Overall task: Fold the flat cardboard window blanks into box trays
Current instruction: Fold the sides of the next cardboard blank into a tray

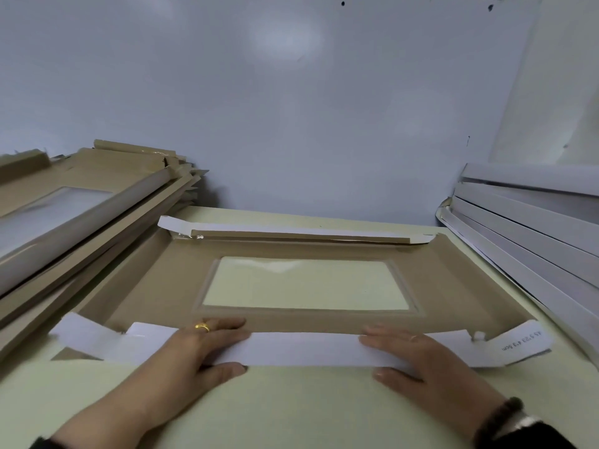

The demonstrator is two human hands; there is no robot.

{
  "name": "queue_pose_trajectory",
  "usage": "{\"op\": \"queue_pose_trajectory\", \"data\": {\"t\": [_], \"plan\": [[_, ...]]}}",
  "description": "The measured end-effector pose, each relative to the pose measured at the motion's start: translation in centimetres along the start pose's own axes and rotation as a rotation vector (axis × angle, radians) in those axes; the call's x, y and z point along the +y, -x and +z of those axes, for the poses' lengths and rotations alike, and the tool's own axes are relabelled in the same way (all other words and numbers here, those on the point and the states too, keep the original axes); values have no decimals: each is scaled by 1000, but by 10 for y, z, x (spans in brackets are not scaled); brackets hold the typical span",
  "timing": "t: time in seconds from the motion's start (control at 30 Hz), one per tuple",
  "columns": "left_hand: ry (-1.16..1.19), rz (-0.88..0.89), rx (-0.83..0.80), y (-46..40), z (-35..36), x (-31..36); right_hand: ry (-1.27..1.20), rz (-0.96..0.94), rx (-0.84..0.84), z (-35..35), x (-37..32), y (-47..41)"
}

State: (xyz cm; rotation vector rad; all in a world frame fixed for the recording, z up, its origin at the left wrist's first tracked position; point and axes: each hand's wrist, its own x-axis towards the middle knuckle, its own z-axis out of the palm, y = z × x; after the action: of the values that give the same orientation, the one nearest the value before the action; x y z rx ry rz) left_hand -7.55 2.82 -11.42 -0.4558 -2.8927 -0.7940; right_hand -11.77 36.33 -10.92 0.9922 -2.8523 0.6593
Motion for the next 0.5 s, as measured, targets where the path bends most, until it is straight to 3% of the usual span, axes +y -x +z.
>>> {"op": "queue_pose_trajectory", "data": {"t": [0.27, 0.4, 0.5], "plan": [[-6, -72, 78, 23, -31, -43, -60, 201, 143, -30, 34, 42], [-82, -97, 166, 32, -41, -54, 150, 187, 287, -30, 38, 43], [-144, -123, 218, 32, -46, -51, 173, 217, 374, -34, 38, 41]]}}
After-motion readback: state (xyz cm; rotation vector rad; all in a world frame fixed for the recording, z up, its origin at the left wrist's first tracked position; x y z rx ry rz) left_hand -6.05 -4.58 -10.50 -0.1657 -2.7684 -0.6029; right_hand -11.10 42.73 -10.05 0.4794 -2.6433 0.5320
